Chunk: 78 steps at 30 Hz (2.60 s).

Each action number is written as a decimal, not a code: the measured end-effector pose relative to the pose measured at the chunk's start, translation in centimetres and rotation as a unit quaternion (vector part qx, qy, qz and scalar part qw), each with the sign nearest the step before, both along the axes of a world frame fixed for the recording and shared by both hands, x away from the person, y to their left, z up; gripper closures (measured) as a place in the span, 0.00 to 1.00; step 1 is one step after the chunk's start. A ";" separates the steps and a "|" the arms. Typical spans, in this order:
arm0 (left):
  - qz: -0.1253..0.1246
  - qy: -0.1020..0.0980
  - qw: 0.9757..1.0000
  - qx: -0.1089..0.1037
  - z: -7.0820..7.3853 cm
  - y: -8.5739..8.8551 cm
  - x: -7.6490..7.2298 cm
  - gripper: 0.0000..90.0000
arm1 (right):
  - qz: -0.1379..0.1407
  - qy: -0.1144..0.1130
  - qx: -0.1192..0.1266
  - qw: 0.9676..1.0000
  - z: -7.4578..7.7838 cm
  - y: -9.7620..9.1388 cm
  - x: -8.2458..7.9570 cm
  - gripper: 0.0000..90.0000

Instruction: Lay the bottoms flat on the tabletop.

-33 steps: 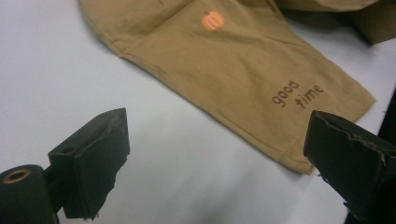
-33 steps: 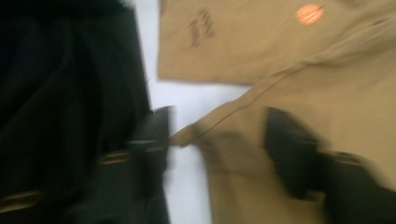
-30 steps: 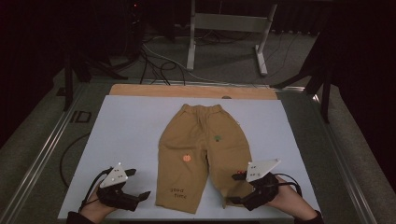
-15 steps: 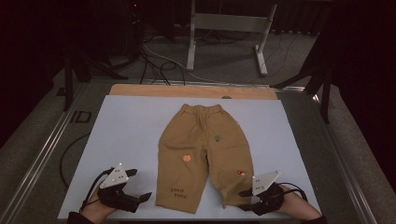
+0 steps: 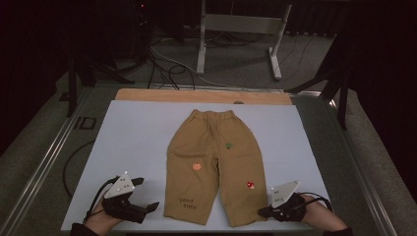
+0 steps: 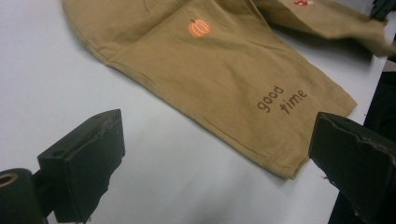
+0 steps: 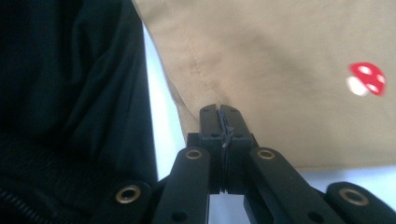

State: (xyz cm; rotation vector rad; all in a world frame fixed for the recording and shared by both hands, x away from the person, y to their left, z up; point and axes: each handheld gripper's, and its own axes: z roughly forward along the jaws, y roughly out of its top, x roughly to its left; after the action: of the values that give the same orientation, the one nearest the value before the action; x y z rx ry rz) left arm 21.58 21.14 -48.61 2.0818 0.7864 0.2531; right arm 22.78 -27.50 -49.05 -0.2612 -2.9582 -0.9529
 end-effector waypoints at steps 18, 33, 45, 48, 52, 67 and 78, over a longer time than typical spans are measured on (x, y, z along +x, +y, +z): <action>0.001 0.014 1.000 0.000 0.1 -0.7 1.8 0.02 | -0.162 -0.009 0.114 0.980 0.6 -1.7 3.5 0.14; 0.042 -0.010 0.999 0.006 1.6 -2.2 7.3 0.03 | -0.262 -0.054 0.159 0.950 1.6 -2.5 8.2 0.16; 0.064 0.008 0.998 0.021 2.8 -3.8 14.5 0.04 | -0.323 -0.047 0.130 0.936 0.8 -1.0 14.4 0.18; 0.068 0.010 0.997 0.046 2.4 -5.3 16.9 0.05 | -0.337 -0.041 0.126 0.932 0.7 -0.5 16.1 0.17; 0.094 0.012 0.994 0.047 1.6 -6.5 19.4 0.08 | -0.365 -0.027 0.141 0.920 0.4 0.0 18.5 0.18; 0.146 0.047 0.985 0.081 -3.6 -9.2 25.6 0.33 | -0.432 -0.024 0.091 0.897 -2.4 2.3 24.8 0.52; 0.128 0.037 0.987 0.090 -3.4 -11.1 26.8 0.97 | -0.401 -0.022 0.057 0.914 -2.6 3.8 25.6 0.96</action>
State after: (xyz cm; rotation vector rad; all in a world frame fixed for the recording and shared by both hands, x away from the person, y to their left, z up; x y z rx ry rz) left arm 48.42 10.07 -52.06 2.1658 1.1142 0.4028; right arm 48.40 -23.70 -51.65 -1.5414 -2.7960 -1.1633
